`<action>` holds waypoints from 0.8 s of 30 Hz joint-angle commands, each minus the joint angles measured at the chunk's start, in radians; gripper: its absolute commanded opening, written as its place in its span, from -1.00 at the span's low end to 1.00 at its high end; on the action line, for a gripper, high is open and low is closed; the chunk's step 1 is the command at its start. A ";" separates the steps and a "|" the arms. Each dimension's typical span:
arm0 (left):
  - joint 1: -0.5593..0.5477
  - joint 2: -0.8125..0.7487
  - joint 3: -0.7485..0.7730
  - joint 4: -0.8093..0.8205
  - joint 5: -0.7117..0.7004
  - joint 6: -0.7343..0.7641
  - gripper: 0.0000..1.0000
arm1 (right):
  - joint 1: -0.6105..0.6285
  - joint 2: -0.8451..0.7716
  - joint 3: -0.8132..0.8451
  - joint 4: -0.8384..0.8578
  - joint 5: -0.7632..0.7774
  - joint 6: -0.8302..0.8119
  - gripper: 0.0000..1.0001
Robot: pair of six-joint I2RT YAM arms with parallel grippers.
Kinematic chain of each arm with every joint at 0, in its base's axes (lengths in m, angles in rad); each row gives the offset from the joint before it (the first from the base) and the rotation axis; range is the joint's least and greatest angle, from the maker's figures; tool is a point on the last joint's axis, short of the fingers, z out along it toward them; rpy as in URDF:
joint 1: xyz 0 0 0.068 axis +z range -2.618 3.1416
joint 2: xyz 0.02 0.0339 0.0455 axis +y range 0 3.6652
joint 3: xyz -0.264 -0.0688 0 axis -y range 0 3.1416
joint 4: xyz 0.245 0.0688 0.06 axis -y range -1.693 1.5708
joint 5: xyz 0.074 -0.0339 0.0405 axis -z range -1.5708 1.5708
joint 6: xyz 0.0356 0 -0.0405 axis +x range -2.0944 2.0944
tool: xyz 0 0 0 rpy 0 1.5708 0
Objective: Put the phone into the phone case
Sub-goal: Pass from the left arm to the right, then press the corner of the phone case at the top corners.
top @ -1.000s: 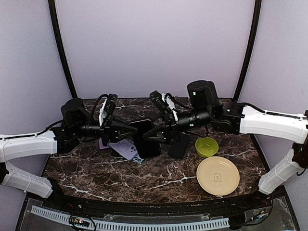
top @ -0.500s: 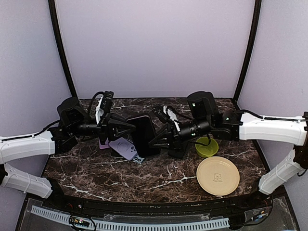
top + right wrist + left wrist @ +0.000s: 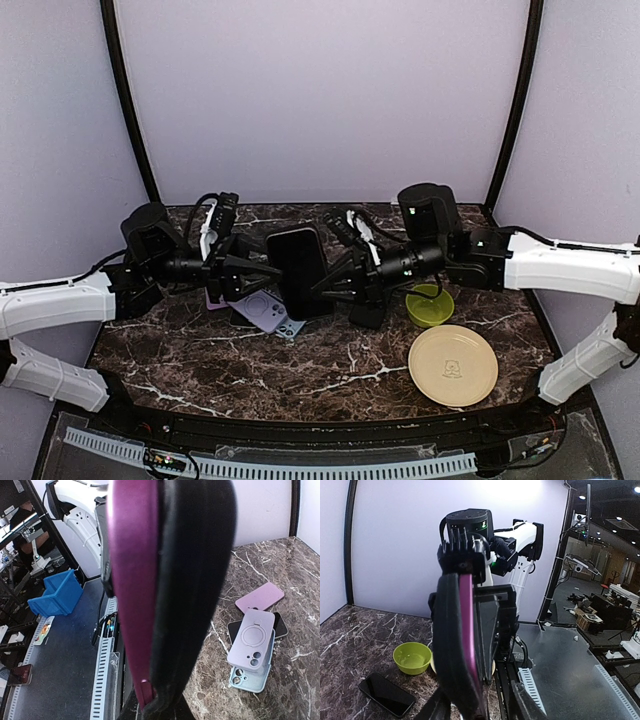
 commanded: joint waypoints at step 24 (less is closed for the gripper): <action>-0.097 -0.032 0.093 -0.376 -0.192 0.394 -1.00 | -0.005 -0.010 0.249 -0.381 0.151 -0.224 0.79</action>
